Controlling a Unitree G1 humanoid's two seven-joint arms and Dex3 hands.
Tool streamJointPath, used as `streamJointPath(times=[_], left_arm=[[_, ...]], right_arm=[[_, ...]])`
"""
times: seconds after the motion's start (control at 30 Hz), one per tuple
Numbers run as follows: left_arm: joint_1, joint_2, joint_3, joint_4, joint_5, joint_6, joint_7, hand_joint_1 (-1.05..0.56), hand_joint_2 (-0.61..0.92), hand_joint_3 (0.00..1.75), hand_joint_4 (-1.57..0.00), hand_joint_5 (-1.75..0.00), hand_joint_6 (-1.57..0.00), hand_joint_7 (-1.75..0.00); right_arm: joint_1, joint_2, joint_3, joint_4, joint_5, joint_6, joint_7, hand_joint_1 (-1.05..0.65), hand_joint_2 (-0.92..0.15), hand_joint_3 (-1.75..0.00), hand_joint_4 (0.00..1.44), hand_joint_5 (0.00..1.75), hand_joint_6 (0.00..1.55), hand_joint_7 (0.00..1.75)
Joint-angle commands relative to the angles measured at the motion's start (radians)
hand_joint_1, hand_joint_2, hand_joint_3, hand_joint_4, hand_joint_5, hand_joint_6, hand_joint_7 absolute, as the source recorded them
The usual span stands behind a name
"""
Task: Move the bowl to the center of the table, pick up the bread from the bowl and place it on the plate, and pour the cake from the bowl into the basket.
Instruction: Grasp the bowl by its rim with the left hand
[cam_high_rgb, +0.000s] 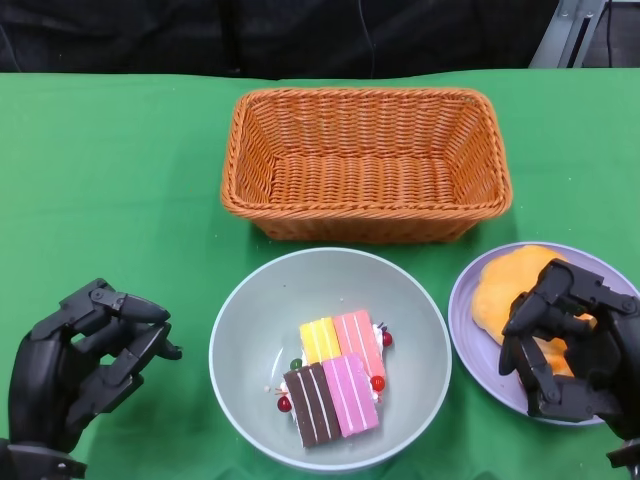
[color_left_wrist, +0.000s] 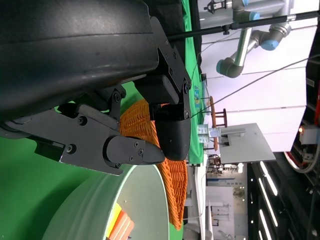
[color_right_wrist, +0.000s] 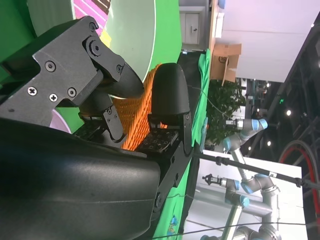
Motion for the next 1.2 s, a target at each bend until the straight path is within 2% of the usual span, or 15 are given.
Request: streamJointPath(times=[0.03,0.1,0.17,0.2,0.23,0.27,0.4,0.67,0.8,0.93,1.03,1.2], left_arm=[[0.006,0.047,-0.015,-0.023,0.039,-0.106,-0.014,-0.23,0.92,0.27,-0.78,-1.2,-0.9,-0.79],[0.005,0.056,-0.021,-0.02,0.054,-0.142,-0.007,-0.25,0.92,0.25,-0.8,-1.14,-0.93,-0.68],[0.004,0.059,-0.027,-0.013,0.055,-0.154,-0.003,-0.25,0.92,0.25,-0.8,-1.12,-0.94,-0.65],[0.01,0.08,-0.041,-0.033,0.084,-0.213,-0.011,-0.25,0.92,0.25,-0.8,-1.12,-0.94,-0.65],[0.019,0.097,-0.054,-0.056,0.113,-0.263,-0.014,-0.32,0.92,0.19,-0.79,-0.86,-0.94,-0.39],[0.027,0.109,-0.067,-0.076,0.136,-0.302,-0.013,-0.36,0.92,0.16,-0.81,-0.67,-0.96,-0.21],[0.045,0.137,-0.104,-0.124,0.219,-0.418,0.026,-0.36,0.92,0.11,-0.81,-0.41,-0.94,-0.03],[0.055,0.188,-0.091,-0.171,0.394,-0.516,0.149,-0.39,0.92,0.15,-0.79,-0.15,-0.83,0.0],[0.058,0.223,-0.081,-0.186,0.467,-0.539,0.203,-0.4,0.92,0.17,-0.69,-0.05,-0.69,0.0],[0.043,0.23,-0.014,-0.176,0.589,-0.603,0.265,-0.41,0.92,0.17,-0.58,-0.01,-0.59,0.0],[0.027,0.21,0.064,-0.172,0.701,-0.66,0.307,-0.41,0.92,0.16,-0.5,0.0,-0.53,0.0],[0.006,0.209,0.099,-0.17,0.829,-0.7,0.362,-0.4,0.92,0.14,-0.43,0.0,-0.46,0.0]], right_arm=[[0.01,0.001,-0.009,-0.014,-0.006,-0.001,-0.01,-0.04,-0.45,-1.32,0.76,1.71,0.67,1.47],[0.015,0.002,-0.008,-0.023,-0.009,0.008,-0.017,-0.05,-0.45,-1.32,0.76,1.7,0.68,1.46],[0.016,0.003,-0.008,-0.026,-0.01,0.01,-0.018,-0.05,-0.45,-1.32,0.76,1.7,0.68,1.46],[0.015,0.004,-0.009,-0.026,-0.007,0.008,-0.016,-0.05,-0.45,-1.32,0.76,1.7,0.68,1.46],[0.013,0.005,-0.01,-0.023,-0.002,0.005,-0.012,-0.04,-0.45,-1.32,0.76,1.7,0.68,1.46],[0.011,0.006,-0.011,-0.02,0.004,0.005,-0.007,-0.04,-0.45,-1.32,0.77,1.7,0.68,1.46],[0.011,0.006,-0.013,-0.031,0.004,0.016,-0.008,-0.04,-0.46,-1.32,0.76,1.72,0.67,1.48],[0.01,0.016,-0.009,-0.037,-0.004,0.03,-0.019,-0.05,-0.46,-1.32,0.75,1.72,0.67,1.5],[0.009,0.021,-0.007,-0.039,0.002,0.042,-0.017,-0.06,-0.46,-1.32,0.75,1.72,0.66,1.49],[0.011,0.027,-0.007,-0.046,0.003,0.058,-0.021,-0.05,-0.47,-1.32,0.76,1.7,0.67,1.48],[0.012,0.033,-0.008,-0.054,0.009,0.074,-0.024,-0.05,-0.46,-1.32,0.76,1.7,0.68,1.48],[0.007,0.043,-0.013,-0.049,0.015,0.067,-0.02,-0.04,-0.47,-1.33,0.77,1.71,0.68,1.5]])
